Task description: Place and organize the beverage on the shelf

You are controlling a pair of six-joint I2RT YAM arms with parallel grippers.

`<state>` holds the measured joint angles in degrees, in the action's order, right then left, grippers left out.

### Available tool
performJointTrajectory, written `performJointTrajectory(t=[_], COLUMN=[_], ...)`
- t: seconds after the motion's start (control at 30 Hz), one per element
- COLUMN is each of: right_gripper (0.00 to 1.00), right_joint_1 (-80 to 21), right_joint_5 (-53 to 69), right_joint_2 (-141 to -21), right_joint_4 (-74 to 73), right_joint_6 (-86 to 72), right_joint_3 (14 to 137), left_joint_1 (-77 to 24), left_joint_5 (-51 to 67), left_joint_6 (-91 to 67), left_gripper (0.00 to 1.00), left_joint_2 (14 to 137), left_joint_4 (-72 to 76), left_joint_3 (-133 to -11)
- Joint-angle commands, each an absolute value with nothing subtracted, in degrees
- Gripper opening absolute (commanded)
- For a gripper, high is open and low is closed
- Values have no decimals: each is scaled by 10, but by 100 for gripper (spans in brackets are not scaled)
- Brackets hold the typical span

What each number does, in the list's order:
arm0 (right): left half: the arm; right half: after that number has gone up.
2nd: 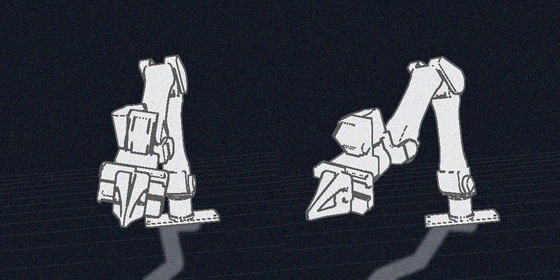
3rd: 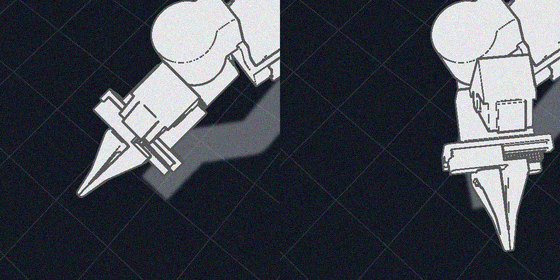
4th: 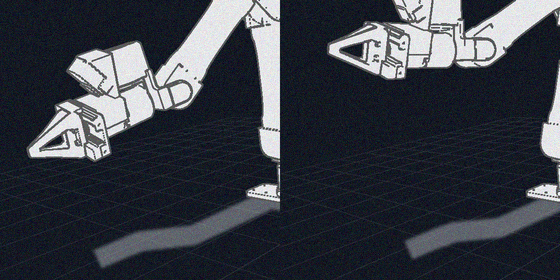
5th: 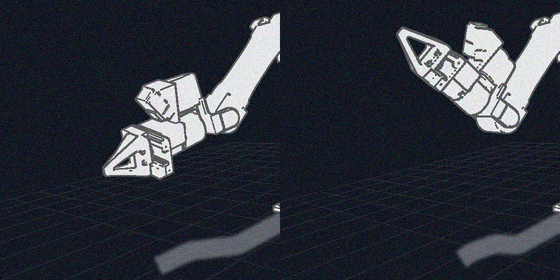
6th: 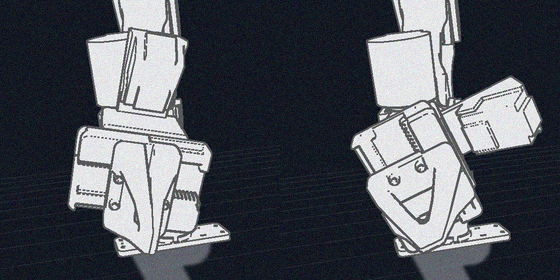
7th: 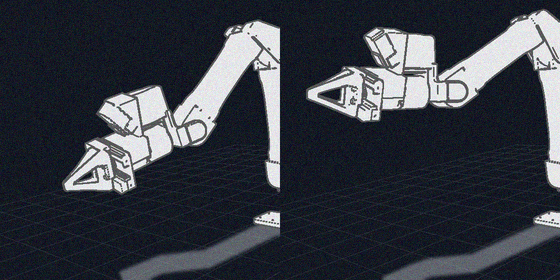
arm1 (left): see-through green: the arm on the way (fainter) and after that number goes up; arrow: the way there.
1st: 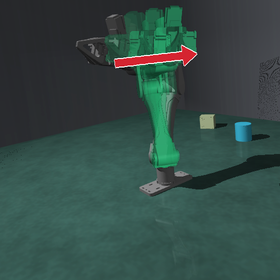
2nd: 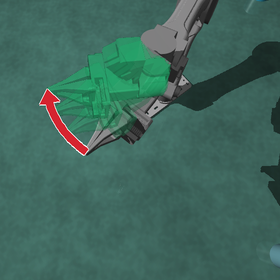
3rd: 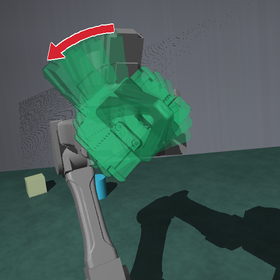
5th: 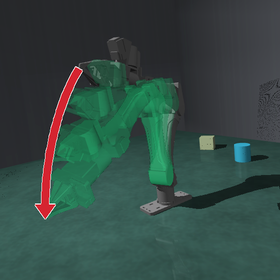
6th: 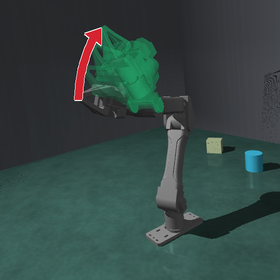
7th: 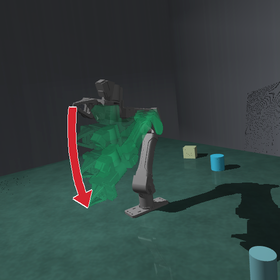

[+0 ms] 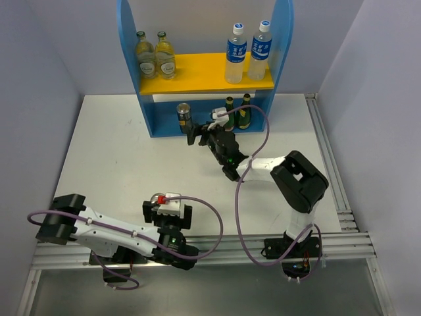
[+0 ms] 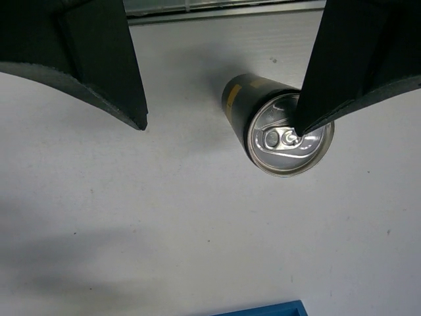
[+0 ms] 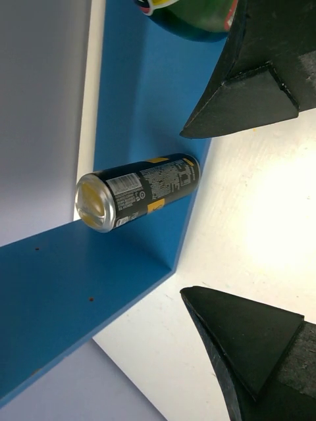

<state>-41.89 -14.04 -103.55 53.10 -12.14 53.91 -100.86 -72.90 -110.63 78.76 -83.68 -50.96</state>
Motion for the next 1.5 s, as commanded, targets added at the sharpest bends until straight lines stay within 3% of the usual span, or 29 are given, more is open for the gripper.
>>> performJointTrajectory(t=[0.0,0.47,0.77,1.2,1.47], right_gripper=[100,100,100,100,100], right_joint_1=[-424,-426,-429,-432,-432], right_joint_5=[-152,-147,-159,-161,-168], right_joint_2=[-1004,-991,-969,-953,-946], right_joint_4=[577,583,584,594,603], right_joint_6=[-133,-149,-159,-174,-183], right_joint_3=[519,499,473,444,426], left_joint_1=[-1010,-1008,-954,-944,-943], left_joint_5=[-663,-711,-619,-584,-606], left_joint_6=[-1150,-1044,-1029,-1127,-1214], left_gripper=[99,99,99,100,99], left_joint_2=[788,648,570,625,734], left_joint_4=[-787,-786,-786,-786,-787], left_joint_3=[-546,-572,-515,-456,-468])
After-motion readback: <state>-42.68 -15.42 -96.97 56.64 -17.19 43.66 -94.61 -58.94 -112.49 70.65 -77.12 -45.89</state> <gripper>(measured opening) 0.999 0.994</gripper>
